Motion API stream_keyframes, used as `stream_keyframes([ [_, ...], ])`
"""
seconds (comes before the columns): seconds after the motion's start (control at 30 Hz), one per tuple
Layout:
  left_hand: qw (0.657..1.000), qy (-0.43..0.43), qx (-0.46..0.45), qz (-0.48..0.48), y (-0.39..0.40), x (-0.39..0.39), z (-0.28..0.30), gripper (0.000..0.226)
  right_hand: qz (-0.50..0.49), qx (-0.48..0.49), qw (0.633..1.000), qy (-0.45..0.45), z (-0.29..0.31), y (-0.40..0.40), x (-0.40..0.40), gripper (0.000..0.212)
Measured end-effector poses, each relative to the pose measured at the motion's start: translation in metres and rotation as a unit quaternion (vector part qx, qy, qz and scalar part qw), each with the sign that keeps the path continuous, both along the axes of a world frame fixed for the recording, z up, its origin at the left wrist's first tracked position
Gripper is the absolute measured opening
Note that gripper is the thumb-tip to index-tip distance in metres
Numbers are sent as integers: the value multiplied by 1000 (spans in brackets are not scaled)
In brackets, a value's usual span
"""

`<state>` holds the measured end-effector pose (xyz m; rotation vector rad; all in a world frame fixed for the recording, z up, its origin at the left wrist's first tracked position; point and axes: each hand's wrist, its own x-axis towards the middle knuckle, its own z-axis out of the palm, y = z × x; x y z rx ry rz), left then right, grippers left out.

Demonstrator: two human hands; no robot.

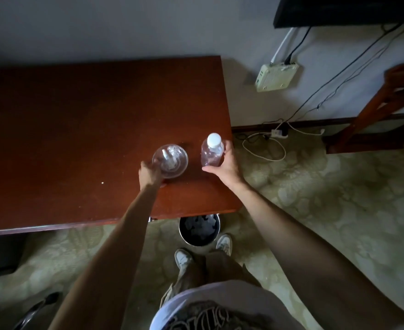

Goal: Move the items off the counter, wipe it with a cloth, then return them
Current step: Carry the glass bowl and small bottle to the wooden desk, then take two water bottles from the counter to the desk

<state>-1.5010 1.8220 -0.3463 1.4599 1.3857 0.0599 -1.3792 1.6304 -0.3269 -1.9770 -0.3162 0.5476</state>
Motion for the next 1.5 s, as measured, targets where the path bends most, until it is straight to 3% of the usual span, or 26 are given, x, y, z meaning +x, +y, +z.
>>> stream_keyframes([
  [0.07,999,14,-14,26,1,-5,-3,68,3,-5,1000,-5,-1,-9,-1,96],
  [0.13,998,13,-38,57,-3,-14,0,61,-4,-9,1000,-14,-2,-23,-3,93],
  [0.37,992,-112,17,-55,-54,-61,20,24,-179,-42,982,-41,-2,-108,-59,38],
  [0.47,984,-124,30,-126,-85,-84,25,22,-270,-58,961,29,-20,-162,-119,30],
  [0.57,971,-114,-1,-209,-124,-103,9,35,-356,-99,919,136,-44,-220,-201,31],
  [0.67,928,9,-106,-357,-165,-106,-17,19,-420,-124,862,255,-65,-268,-295,23],
  [0.73,876,140,-212,-411,-195,-106,-27,27,-470,-121,821,301,-75,-296,-350,22],
  [0.8,825,217,-254,-456,-224,-101,-26,27,-523,-107,772,346,-78,-315,-393,25],
  [0.97,748,201,-231,-589,-310,-65,-14,31,-604,-57,687,400,-93,-341,-463,32],
  [1.1,703,176,-184,-664,-377,-13,-20,28,-595,-61,679,426,-105,-353,-471,36],
  [1.23,681,174,-130,-700,-431,33,-36,28,-601,-29,656,456,-107,-402,-436,31],
  [1.33,695,219,-125,-673,-451,53,-37,29,-589,-48,671,448,-108,-456,-387,44],
  [1.5,718,261,-108,-636,-467,82,-38,48,-615,21,688,384,-98,-570,-275,33],
])
